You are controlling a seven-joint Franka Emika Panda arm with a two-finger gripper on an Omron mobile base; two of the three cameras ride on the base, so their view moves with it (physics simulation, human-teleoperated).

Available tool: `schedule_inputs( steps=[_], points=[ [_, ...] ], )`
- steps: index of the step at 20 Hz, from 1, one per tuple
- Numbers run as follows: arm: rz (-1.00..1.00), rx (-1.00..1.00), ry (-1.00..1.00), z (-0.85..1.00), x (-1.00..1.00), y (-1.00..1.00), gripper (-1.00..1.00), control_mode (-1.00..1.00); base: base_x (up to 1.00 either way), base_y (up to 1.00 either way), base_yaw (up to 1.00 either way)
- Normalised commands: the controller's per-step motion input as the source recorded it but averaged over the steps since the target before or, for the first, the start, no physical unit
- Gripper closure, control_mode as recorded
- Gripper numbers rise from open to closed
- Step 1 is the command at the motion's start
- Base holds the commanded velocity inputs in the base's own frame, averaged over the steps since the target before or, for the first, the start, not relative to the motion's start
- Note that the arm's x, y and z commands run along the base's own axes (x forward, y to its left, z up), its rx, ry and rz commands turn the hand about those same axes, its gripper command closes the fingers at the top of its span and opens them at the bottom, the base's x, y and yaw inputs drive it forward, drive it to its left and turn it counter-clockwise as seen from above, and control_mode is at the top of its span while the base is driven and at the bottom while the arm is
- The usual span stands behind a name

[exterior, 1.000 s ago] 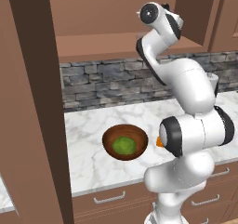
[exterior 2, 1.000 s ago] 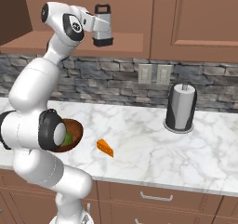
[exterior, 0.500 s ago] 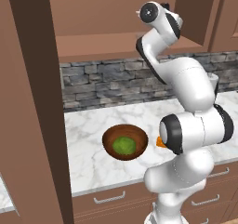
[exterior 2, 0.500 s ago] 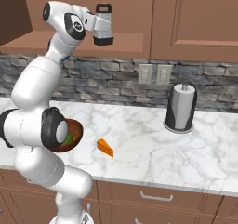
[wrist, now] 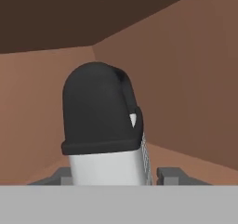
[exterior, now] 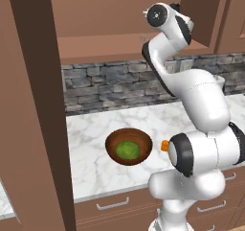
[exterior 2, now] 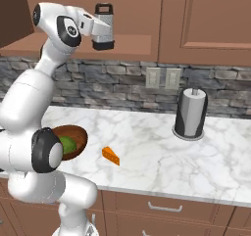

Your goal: Pick the cheese from the fridge and the cheese grater from the cabinet and place them next to the salad bowl.

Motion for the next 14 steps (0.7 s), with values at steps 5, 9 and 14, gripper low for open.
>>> schedule_inputs(
  steps=[5,9,14],
  points=[
    [0.0,0.01,-0.04,0.0,-0.52,0.0,1.0,-1.0,0.0,0.0,0.0],
    [0.0,0.02,-0.01,0.07,-0.64,0.0,1.0,-1.0,0.0,0.0,0.0],
    [0.0,0.02,0.06,0.01,-0.96,0.01,1.0,-1.0,0.0,0.0,0.0]
  ],
)
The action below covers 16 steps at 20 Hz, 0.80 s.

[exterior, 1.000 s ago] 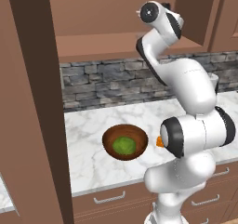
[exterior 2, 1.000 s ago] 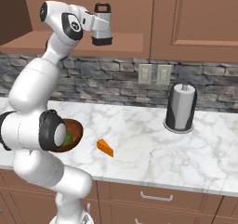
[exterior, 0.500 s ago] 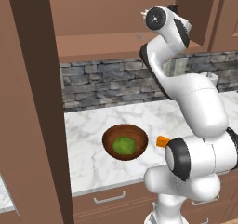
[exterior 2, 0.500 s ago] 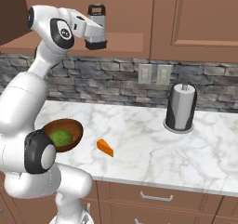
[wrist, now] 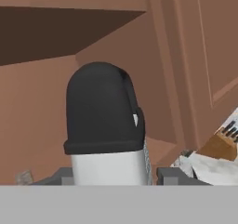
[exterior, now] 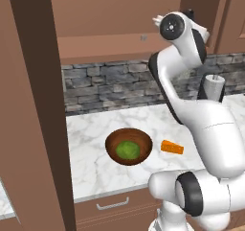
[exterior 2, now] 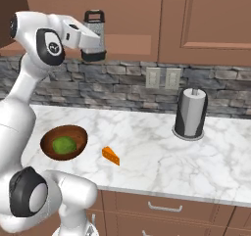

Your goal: Pick the cheese from the fridge and the cheese grater from the cabinet and place them next to the salad bowl.

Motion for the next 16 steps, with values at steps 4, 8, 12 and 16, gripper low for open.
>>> schedule_inputs(
  steps=[4,8,12,16],
  points=[
    [0.01,0.01,0.02,-0.04,-1.0,0.19,1.0,-1.0,0.0,0.0,0.0],
    [0.05,0.0,-0.06,-0.26,-1.0,0.43,1.0,-1.0,0.0,0.0,0.0],
    [0.13,0.03,-0.09,-0.38,-1.0,0.43,1.0,-1.0,0.0,0.0,0.0],
    [0.2,0.05,-0.09,-0.4,-0.96,0.37,1.0,-1.0,0.0,0.0,0.0]
  ],
)
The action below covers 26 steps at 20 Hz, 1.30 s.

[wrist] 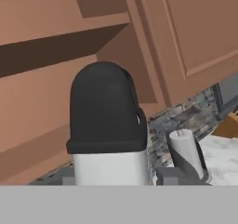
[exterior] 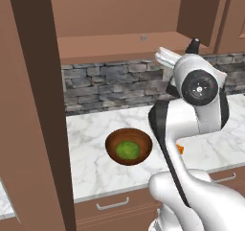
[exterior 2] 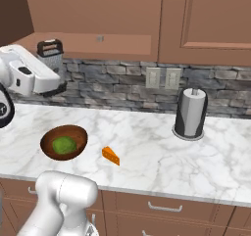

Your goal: Pick the cheese from the fridge and the cheese grater from the cabinet and place them next to the salad bowl.

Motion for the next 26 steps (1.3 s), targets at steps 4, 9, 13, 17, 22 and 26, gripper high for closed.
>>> schedule_inputs(
  steps=[4,9,13,17,22,26],
  points=[
    [0.23,0.0,-0.08,-0.32,-0.61,0.51,1.0,-1.0,0.0,0.0,0.0],
    [0.17,0.0,-0.02,-0.12,-0.23,0.51,1.0,-1.0,0.0,0.0,0.0],
    [0.12,0.0,0.0,-0.29,-0.12,0.42,1.0,-1.0,0.0,0.0,0.0],
    [0.03,0.0,0.0,-0.49,-0.01,0.23,1.0,-1.0,0.0,0.0,0.0],
    [0.0,0.0,0.02,-0.65,0.0,0.14,1.0,-1.0,0.0,0.0,0.0],
    [0.01,0.0,-0.07,-0.72,-0.07,0.22,1.0,-1.0,0.0,0.0,0.0]
  ],
)
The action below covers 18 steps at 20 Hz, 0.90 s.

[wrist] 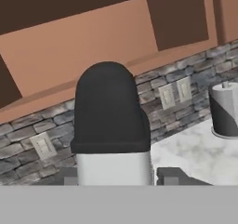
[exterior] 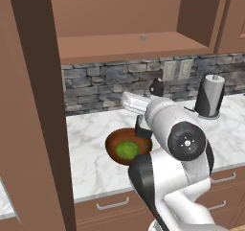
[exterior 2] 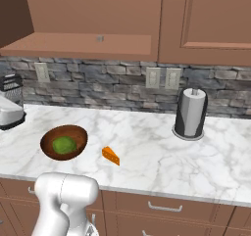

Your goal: Pick the cheese from the fridge and the cheese grater from the cabinet and place them next to the salad bowl.

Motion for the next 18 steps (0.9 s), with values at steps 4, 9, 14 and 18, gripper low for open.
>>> schedule_inputs(
  steps=[4,9,14,18],
  points=[
    [0.02,0.0,-0.01,-0.84,0.0,0.16,1.0,-1.0,0.0,0.0,0.0],
    [0.03,0.0,0.0,-0.79,0.0,0.1,1.0,-1.0,0.0,0.0,0.0],
    [0.05,0.0,0.0,-0.73,0.0,0.0,1.0,-1.0,0.0,0.0,0.0],
    [0.08,0.0,0.0,-0.7,0.0,0.0,1.0,-1.0,0.0,0.0,0.0]
  ],
)
